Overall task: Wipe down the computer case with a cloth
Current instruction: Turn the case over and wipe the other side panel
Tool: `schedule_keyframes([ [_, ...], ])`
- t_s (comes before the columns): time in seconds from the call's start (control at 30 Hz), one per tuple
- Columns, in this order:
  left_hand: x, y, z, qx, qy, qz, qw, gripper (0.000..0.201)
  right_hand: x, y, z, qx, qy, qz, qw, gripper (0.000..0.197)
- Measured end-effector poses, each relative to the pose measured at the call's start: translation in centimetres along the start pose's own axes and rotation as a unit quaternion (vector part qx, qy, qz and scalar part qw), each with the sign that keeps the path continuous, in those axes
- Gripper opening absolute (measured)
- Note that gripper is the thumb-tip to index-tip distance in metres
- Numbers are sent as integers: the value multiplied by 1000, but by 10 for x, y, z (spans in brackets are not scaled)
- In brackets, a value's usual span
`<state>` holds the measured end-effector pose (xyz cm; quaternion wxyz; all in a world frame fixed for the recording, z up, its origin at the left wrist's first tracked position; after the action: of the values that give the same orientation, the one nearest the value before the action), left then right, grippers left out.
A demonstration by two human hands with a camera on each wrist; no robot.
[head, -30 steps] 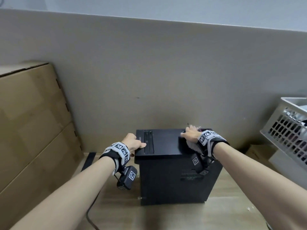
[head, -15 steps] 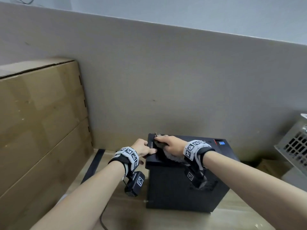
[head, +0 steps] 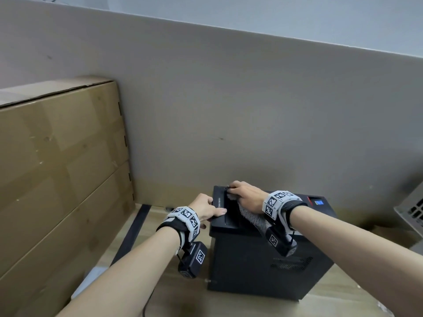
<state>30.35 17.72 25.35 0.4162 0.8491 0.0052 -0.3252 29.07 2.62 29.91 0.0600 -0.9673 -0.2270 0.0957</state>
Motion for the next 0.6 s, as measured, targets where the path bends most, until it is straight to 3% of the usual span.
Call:
schedule_keyframes([
  [0.13,3,-3,1,-12,-11,-3,1000,43,0,3,-12,47,63,-23,997,50],
  [0.23,5,-3,1,-14,-13,-3,1000,48,-13,15,-20,53,114,11,992,50],
  [0.33,7,-2,3,-19,-13,-1,1000,41,-15,11,-14,-7,55,23,998,40],
  [0.43,9,-1,3,-18,-13,-1,1000,39,-11,8,-12,-74,1,39,996,44],
  [0.6,11,-2,2,-12,-9,-1,1000,45,-6,7,-13,-21,-30,2,999,52],
])
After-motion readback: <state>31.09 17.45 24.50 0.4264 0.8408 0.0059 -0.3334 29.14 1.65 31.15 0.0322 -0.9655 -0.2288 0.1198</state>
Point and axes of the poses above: each hand's wrist, its own x-axis towards the middle knuckle, its own z-axis out of the palm, y = z × x, the point moved 6 cm from there along x, towards the middle knuckle, and after that the axes turned 13 degrees about -z, right-handed, at the moved point
